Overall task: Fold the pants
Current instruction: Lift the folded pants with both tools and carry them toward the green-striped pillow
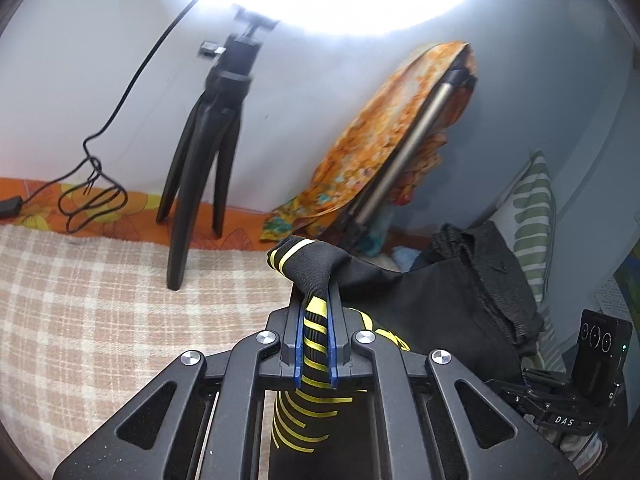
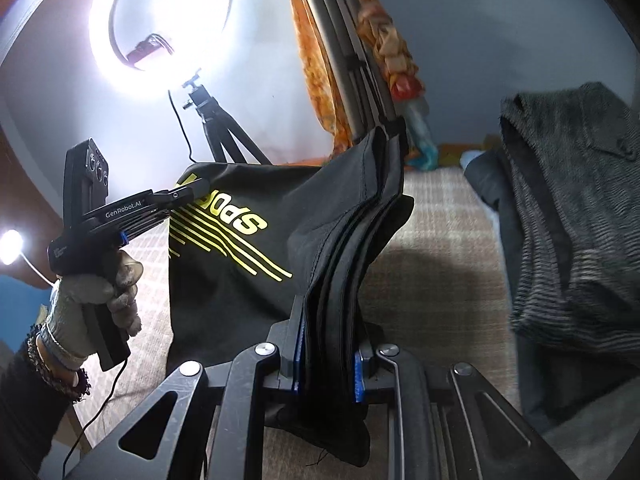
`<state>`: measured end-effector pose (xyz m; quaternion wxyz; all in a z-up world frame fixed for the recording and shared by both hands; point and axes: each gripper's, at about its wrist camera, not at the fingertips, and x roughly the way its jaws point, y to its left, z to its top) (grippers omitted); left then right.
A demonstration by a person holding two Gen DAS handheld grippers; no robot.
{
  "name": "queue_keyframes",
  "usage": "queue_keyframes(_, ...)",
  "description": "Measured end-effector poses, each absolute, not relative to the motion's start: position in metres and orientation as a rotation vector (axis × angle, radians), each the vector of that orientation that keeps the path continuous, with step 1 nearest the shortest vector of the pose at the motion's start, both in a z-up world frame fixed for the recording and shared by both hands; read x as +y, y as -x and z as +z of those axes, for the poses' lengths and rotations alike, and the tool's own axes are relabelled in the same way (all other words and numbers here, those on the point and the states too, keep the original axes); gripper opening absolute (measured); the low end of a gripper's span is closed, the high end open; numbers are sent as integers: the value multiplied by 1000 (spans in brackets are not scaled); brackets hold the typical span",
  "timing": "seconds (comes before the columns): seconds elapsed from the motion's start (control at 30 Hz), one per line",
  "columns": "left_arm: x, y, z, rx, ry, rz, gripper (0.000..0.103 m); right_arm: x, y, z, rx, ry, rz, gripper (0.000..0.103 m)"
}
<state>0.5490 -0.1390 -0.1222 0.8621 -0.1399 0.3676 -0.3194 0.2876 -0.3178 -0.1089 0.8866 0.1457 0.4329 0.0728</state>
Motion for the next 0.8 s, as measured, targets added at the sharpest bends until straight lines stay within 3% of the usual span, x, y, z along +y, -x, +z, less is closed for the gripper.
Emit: queue_keyframes(0.8,-262,-513,-34,650,245,-846,7,-420,-216,-32,778,-235,10,16)
